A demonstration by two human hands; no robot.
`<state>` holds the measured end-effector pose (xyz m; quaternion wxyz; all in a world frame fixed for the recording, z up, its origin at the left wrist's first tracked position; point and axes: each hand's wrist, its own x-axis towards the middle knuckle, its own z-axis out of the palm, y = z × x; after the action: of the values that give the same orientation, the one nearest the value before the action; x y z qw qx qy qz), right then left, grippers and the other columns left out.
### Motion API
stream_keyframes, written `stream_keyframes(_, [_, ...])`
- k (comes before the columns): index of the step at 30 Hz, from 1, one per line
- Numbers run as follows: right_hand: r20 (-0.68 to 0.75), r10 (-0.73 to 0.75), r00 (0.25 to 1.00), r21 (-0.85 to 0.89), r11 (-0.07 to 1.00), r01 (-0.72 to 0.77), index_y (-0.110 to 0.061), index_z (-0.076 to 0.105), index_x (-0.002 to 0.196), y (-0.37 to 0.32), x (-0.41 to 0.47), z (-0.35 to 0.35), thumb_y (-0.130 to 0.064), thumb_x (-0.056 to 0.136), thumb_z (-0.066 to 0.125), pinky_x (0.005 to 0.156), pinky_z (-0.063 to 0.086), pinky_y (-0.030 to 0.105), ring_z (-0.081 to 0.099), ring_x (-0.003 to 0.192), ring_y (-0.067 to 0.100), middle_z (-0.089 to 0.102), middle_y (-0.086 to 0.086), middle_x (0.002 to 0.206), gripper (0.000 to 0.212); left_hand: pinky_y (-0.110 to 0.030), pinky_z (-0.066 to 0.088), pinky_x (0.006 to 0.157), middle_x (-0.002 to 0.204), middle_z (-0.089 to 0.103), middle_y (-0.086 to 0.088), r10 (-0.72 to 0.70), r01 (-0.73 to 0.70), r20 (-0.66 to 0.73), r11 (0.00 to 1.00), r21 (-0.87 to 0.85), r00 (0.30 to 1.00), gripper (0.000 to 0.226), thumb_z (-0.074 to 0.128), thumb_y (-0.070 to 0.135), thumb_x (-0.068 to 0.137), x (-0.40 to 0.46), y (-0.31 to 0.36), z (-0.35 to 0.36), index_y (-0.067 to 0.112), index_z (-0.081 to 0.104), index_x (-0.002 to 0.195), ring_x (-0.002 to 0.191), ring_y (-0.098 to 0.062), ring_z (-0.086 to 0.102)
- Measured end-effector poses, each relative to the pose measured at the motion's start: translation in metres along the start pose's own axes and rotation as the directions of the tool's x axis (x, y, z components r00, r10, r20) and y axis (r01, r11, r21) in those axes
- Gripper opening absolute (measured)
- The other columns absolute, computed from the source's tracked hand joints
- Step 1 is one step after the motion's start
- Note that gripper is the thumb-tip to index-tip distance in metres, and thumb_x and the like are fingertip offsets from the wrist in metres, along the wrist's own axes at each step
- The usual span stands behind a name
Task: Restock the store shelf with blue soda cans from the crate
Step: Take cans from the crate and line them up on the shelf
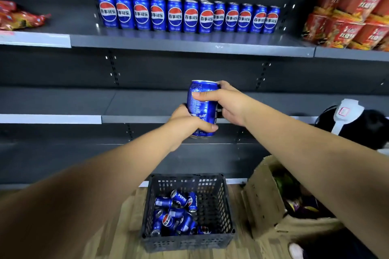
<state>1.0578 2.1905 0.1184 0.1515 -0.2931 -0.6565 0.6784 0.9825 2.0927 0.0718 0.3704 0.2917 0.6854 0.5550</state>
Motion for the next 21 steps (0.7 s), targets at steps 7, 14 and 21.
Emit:
stream_keyframes(7, [0.162,-0.084,0.983,0.089,0.994,0.071,-0.013,0.052,0.121,-0.019,0.0,-0.026,-0.011,0.076,0.071,0.077,0.055,0.031,0.067,0.083,0.017,0.069,0.003,0.094,0.049,-0.033,0.053,0.085,0.097,0.071,-0.003,0.091,-0.087,0.054,0.994,-0.066,0.994,0.075,0.076,0.007,0.043,-0.002,0.03,0.006,0.01,0.056,0.115,0.092,-0.021,0.067])
stream_keyframes(14, [0.138,-0.114,0.984,0.151,0.984,0.093,-0.002,0.054,0.121,-0.041,0.022,-0.061,-0.006,0.078,0.07,0.069,0.058,0.032,0.069,0.073,0.02,0.07,0.01,0.088,0.046,-0.035,0.054,0.084,0.101,0.071,-0.004,0.055,-0.052,0.057,0.997,-0.06,0.997,0.075,0.076,0.009,0.046,0.021,0.063,0.035,0.011,0.054,0.118,0.095,-0.022,0.067])
stream_keyframes(21, [0.124,-0.128,0.984,0.057,0.991,0.122,-0.006,0.053,0.109,-0.041,0.042,-0.081,-0.004,0.071,0.076,0.076,0.056,0.037,0.067,0.08,0.025,0.067,0.011,0.094,0.044,-0.036,0.049,0.087,0.102,0.068,0.002,-0.072,0.073,-0.009,0.997,0.031,0.997,0.052,0.08,0.012,0.066,0.042,0.069,0.061,0.021,0.054,0.111,0.1,-0.023,0.063])
